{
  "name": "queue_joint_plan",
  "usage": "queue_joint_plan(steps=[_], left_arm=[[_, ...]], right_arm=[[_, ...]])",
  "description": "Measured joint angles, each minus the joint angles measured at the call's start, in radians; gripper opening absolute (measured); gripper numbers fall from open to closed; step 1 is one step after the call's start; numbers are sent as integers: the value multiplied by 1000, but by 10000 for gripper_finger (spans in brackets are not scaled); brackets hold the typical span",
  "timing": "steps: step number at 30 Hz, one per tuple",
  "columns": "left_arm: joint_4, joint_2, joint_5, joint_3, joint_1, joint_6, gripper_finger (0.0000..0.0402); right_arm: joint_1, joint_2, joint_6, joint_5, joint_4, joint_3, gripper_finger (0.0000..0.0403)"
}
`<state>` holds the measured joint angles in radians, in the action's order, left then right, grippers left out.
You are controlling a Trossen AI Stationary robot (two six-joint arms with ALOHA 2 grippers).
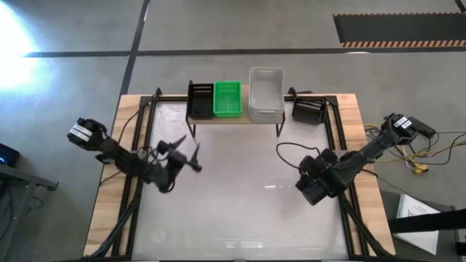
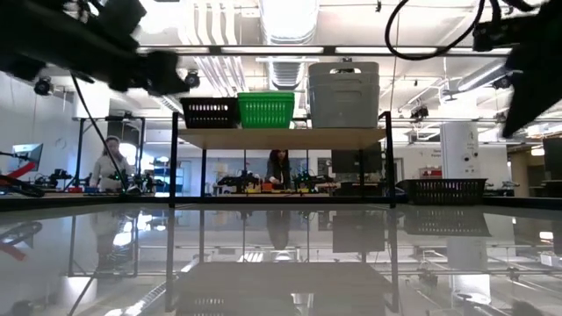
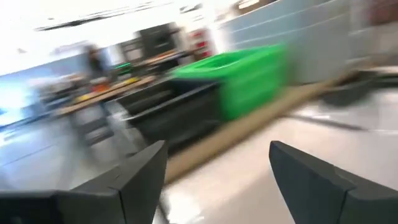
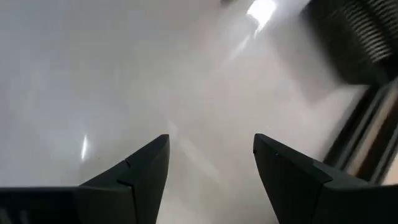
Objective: Stack baskets on shelf by color
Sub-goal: Stack the black bin on top of the black bin on the shelf
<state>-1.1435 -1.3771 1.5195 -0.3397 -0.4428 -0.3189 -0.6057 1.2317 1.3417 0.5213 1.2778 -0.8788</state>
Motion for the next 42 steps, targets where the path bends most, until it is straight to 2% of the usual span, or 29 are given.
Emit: queue_joint_plan(steps=[2, 5, 9, 12, 14, 16, 21, 25, 28, 30, 33, 36, 38, 40, 42], left_arm=[[2, -1, -53, 0, -83, 23, 267], [11, -28, -227, 2, -183, 33, 267], [39, -88, -565, -8, -237, 187, 267], [40, -166, -705, -38, -231, 334, 267], [41, -224, -725, -66, -231, 362, 267], [41, -281, -726, -101, -231, 363, 267], [40, -388, -726, -184, -227, 324, 267], [38, -427, -727, -230, -223, 295, 267], [36, -432, -727, -250, -222, 255, 267], [38, -426, -727, -251, -222, 239, 267], [34, -419, -727, -251, -222, 233, 267], [34, -413, -727, -251, -220, 233, 267], [35, -412, -728, -251, -220, 233, 267], [35, -410, -729, -251, -220, 233, 267], [33, -409, -730, -251, -220, 234, 267]], right_arm=[[10, -10, -167, -126, -6, -52, 223], [32, -6, -413, -192, -11, -124, 216], [129, -5, -631, -125, 32, -188, 199], [264, -10, -697, -10, 139, -227, 186], [380, -26, -762, 28, 208, -245, 179], [511, -57, -875, 12, 206, -249, 173], [856, -141, -1143, -106, 107, -175, 166], [1120, -184, -1226, -220, -19, -116, 168], [1262, -189, -1278, -288, -93, -91, 168], [1319, -189, -1324, -358, -124, -80, 167], [1345, -182, -1368, -425, -132, -73, 162], [1344, -181, -1388, -414, -155, -66, 158], [1344, -181, -1397, -369, -209, -51, 157], [1350, -159, -1421, -321, -262, -42, 160], [1370, -124, -1447, -323, -312, -39, 168]])
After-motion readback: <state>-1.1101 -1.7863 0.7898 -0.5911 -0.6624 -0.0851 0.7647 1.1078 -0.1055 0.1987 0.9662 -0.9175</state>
